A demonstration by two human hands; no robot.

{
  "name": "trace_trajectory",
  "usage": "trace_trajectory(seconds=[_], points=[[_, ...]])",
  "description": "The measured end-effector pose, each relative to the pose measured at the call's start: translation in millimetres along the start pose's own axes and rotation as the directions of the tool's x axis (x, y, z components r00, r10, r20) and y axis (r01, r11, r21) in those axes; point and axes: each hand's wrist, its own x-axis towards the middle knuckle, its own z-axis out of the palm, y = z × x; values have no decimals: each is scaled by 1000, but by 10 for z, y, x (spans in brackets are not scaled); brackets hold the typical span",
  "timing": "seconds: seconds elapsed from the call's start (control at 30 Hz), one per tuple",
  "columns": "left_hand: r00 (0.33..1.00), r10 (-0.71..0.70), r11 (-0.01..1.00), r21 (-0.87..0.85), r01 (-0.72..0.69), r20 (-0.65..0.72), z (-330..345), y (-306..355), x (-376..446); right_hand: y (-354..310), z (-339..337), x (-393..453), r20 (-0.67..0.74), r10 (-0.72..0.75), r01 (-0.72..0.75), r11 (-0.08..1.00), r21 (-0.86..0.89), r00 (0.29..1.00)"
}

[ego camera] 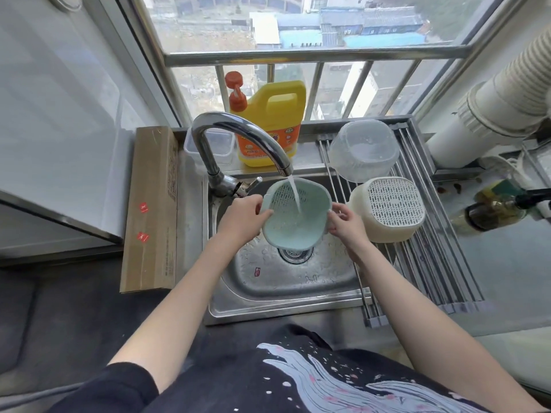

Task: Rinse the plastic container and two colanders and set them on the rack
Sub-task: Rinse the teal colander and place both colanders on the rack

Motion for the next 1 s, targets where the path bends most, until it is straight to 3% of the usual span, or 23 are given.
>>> trace_trajectory(seconds=[0.23, 0.37, 0.5, 0.7, 0.8, 0.87, 1.0], points=[[975, 160, 985, 84, -149, -152, -4, 121, -94, -30, 101, 126, 16, -27, 29, 993, -116, 1000], [951, 249, 956, 201, -212, -185, -85, 189, -120, -14, 268, 118, 80, 63, -51, 987, -152, 995], [964, 215, 965, 188, -184, -159, -104, 157, -137, 11, 393, 93, 110, 136, -108, 967, -230, 985], [994, -49, 992, -119, 37, -100, -68, 68, -69, 40, 342, 22, 110, 136, -80, 910, -407, 985], [983, -185, 948, -265, 178, -2, -42, -12, -16, 7, 270, -29, 131, 175, -118, 926, -360, 976], [952, -295, 875, -376, 305, 86, -14, -69, -7, -26, 216, -58, 103, 185, -159, 963, -219, 977], [812, -460, 545, -608, 577, 359, 115, -194, -66, -125, 79, -123, 149, 218, -237, 964, 120, 964]])
